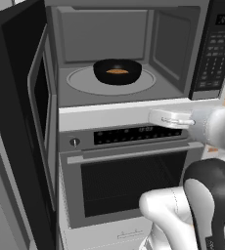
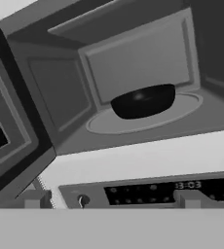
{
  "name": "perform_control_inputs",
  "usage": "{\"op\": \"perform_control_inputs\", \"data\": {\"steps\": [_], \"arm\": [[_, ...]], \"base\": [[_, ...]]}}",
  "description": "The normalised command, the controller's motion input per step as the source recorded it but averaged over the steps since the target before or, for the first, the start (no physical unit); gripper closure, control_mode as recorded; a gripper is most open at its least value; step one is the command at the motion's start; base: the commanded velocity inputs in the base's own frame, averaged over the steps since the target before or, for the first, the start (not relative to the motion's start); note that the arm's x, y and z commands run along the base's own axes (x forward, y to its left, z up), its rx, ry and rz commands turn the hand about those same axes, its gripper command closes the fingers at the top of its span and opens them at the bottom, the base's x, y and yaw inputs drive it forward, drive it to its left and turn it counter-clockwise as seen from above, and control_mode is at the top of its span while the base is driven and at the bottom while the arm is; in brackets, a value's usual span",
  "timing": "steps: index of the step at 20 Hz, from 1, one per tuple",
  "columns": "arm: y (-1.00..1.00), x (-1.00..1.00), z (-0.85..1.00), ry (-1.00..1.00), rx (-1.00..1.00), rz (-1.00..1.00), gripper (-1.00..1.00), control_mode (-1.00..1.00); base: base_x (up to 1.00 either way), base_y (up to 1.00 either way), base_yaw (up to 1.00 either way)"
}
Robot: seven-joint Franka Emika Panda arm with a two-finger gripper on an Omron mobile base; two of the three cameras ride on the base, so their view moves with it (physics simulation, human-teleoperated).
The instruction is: Open the microwave, place the bowl with waffle inside the microwave, then close the microwave door and turn it on.
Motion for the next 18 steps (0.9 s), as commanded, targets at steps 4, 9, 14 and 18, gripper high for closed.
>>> {"op": "perform_control_inputs", "data": {"steps": [4,9,14,18], "arm": [[0.26,0.42,-0.22,-0.08,-0.13,-0.15,-1.0,-1.0],[0.25,0.47,-0.19,-0.09,-0.08,-0.15,-1.0,-1.0],[0.03,0.6,-0.11,-0.11,0.0,-0.09,-1.0,-1.0],[0.0,0.66,-0.13,-0.11,0.0,-0.03,-1.0,-1.0]], "base": [[0.0,0.0,0.0],[0.0,0.0,0.0],[0.0,0.0,0.0],[0.0,0.0,0.0]]}}
